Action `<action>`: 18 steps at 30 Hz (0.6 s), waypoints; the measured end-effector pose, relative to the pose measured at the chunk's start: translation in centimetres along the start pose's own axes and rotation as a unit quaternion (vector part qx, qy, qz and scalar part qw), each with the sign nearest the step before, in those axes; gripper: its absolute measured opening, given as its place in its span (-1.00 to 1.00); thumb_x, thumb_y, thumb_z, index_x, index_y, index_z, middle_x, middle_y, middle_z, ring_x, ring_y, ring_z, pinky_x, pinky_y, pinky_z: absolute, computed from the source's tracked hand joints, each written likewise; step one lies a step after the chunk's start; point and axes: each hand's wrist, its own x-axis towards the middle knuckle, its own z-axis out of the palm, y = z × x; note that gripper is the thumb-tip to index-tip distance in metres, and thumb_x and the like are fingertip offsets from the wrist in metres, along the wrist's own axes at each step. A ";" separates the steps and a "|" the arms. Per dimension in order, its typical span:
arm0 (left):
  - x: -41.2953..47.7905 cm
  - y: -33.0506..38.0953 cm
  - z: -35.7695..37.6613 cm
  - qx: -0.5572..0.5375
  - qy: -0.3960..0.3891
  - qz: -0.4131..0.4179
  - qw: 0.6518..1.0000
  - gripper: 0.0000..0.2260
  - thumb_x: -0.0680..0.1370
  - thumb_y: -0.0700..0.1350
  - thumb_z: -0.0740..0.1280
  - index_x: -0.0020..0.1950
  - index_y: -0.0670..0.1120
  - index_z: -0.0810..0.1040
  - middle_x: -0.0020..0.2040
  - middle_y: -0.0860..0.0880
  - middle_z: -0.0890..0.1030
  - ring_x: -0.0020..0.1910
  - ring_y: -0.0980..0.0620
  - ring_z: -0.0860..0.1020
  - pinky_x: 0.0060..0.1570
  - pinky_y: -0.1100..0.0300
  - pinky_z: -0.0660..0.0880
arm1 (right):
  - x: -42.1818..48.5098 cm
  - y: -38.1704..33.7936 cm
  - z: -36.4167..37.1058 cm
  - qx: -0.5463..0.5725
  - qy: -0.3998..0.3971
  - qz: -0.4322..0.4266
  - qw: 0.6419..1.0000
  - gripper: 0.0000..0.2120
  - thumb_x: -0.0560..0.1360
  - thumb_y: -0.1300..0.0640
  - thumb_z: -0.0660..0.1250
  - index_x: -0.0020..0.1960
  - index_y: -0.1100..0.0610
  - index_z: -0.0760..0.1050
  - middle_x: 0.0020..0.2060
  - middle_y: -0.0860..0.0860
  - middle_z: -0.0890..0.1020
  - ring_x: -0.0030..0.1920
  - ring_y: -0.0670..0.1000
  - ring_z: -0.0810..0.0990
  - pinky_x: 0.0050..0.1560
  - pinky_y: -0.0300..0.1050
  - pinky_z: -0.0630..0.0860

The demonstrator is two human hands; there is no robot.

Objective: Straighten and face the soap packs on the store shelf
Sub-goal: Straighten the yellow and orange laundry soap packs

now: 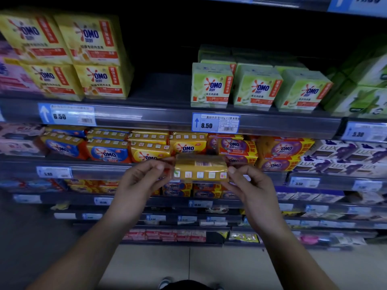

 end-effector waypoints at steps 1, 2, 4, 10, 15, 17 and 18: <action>0.0 0.0 0.0 0.008 -0.001 0.006 1.000 -0.84 0.50 -0.02 0.37 -0.10 -0.04 0.72 0.22 -0.02 0.69 0.20 0.02 0.65 0.13 0.13 0.61 | 0.0 0.0 0.0 -0.001 -0.001 -0.001 1.000 -0.79 0.42 0.02 0.54 -0.23 0.13 0.62 0.11 0.09 0.64 0.16 0.09 0.69 0.15 -0.02 0.65; 0.0 0.0 0.1 0.036 0.006 0.020 0.999 -0.89 0.48 -0.02 0.40 -0.13 -0.02 0.70 0.22 0.01 0.69 0.20 0.04 0.65 0.09 0.15 0.60 | 0.1 0.0 -0.1 -0.006 -0.008 0.001 1.000 -0.83 0.40 0.09 0.58 -0.20 0.14 0.62 0.15 0.10 0.64 0.17 0.11 0.68 0.16 0.02 0.65; 0.1 -0.3 -0.1 0.074 0.010 0.047 0.996 -0.90 0.43 -0.12 0.47 -0.07 0.01 0.68 0.13 0.01 0.72 0.17 0.01 0.67 0.02 0.15 0.61 | 0.2 0.0 -0.1 -0.031 -0.034 -0.009 0.999 -0.86 0.42 0.28 0.52 -0.07 0.13 0.62 0.10 0.13 0.70 0.14 0.13 0.70 0.11 -0.02 0.64; 0.3 -0.3 -0.4 0.026 -0.028 0.067 0.997 -0.58 0.40 -0.38 0.48 0.14 0.04 0.65 0.10 -0.06 0.73 0.18 -0.06 0.67 0.05 0.15 0.63 | 0.2 0.2 0.3 -0.018 -0.066 -0.036 0.997 -0.65 0.48 0.53 0.37 0.10 0.15 0.56 0.05 0.10 0.75 0.15 0.07 0.71 -0.01 -0.17 0.63; 0.5 0.3 -1.0 0.079 -0.078 0.056 0.992 -0.36 0.38 -0.52 0.47 0.34 0.00 0.56 0.31 0.00 0.63 0.30 0.05 0.59 0.22 0.16 0.56 | 0.2 0.3 -0.1 0.018 -0.086 0.000 0.996 -0.53 0.46 0.17 0.49 0.35 0.06 0.53 0.21 0.05 0.70 0.24 0.08 0.67 0.20 -0.06 0.62; 0.5 0.5 -0.7 0.119 -0.035 0.064 0.990 -0.46 0.42 -0.50 0.46 0.24 0.02 0.63 0.17 0.04 0.70 0.15 0.13 0.65 0.11 0.26 0.59 | 0.2 0.3 -0.2 -0.014 -0.085 -0.001 0.996 -0.49 0.46 0.23 0.49 0.38 0.03 0.53 0.17 0.03 0.72 0.19 0.03 0.69 0.14 -0.15 0.62; 0.5 0.6 -0.5 0.139 -0.006 0.068 0.988 -0.51 0.44 -0.47 0.45 0.16 0.06 0.67 0.07 0.06 0.73 0.06 0.16 0.67 0.04 0.29 0.60 | 0.3 0.3 -0.2 -0.052 -0.074 -0.010 0.996 -0.51 0.47 0.29 0.48 0.36 0.02 0.55 0.13 0.02 0.73 0.15 0.02 0.70 0.08 -0.18 0.62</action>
